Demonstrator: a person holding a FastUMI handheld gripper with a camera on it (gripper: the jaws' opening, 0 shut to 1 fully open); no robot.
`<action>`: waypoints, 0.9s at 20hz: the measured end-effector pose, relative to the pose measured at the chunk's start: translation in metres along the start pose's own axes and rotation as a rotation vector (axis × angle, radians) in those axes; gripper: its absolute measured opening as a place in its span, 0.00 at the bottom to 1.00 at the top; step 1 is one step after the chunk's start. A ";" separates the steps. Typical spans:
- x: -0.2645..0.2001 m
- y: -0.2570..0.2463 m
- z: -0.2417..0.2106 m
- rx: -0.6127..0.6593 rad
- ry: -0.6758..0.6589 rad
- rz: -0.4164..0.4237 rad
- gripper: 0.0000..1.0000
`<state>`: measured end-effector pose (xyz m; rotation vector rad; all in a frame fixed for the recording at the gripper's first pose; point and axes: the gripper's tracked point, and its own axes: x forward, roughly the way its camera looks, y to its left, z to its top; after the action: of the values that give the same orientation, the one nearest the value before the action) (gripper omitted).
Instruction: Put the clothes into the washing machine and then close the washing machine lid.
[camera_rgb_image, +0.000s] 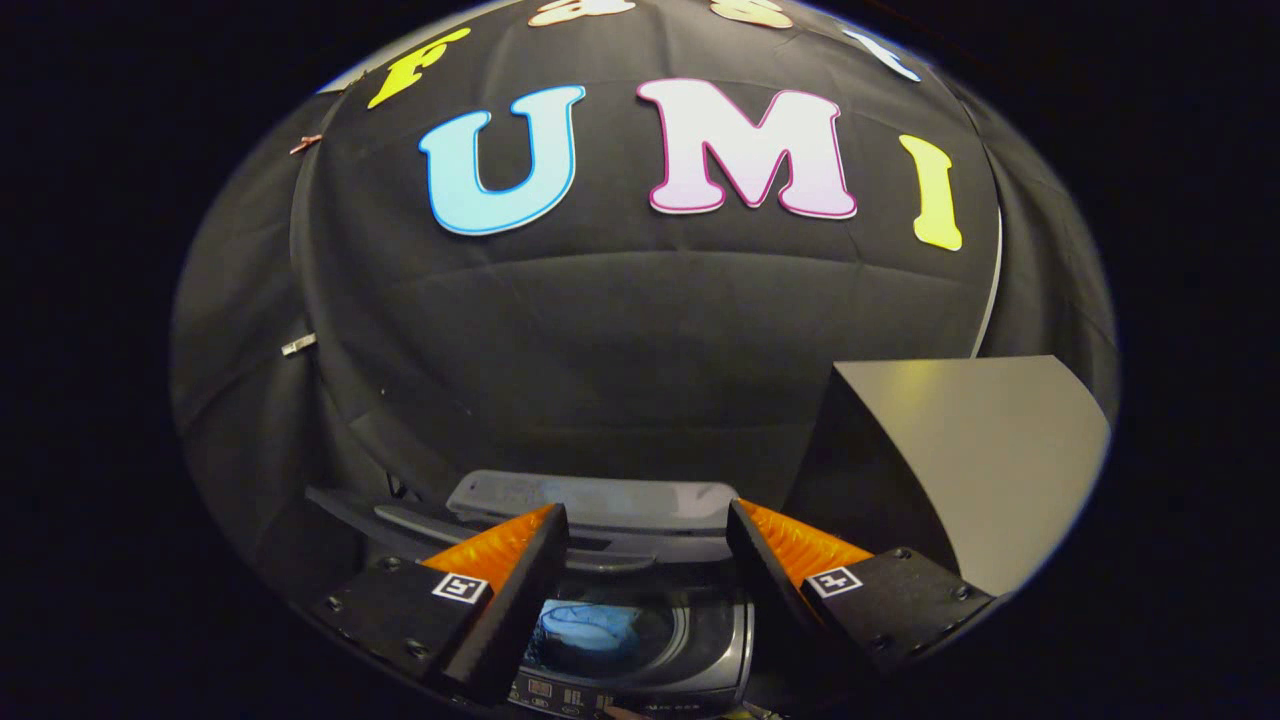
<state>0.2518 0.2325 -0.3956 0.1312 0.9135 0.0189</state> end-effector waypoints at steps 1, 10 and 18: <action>-0.004 0.000 -0.004 -0.004 0.007 0.003 0.99; -0.067 -0.001 0.020 -0.047 -0.128 0.049 0.98; -0.142 -0.015 0.046 -0.049 -0.292 0.117 1.00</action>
<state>0.2011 0.2023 -0.2576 0.1373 0.6127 0.1280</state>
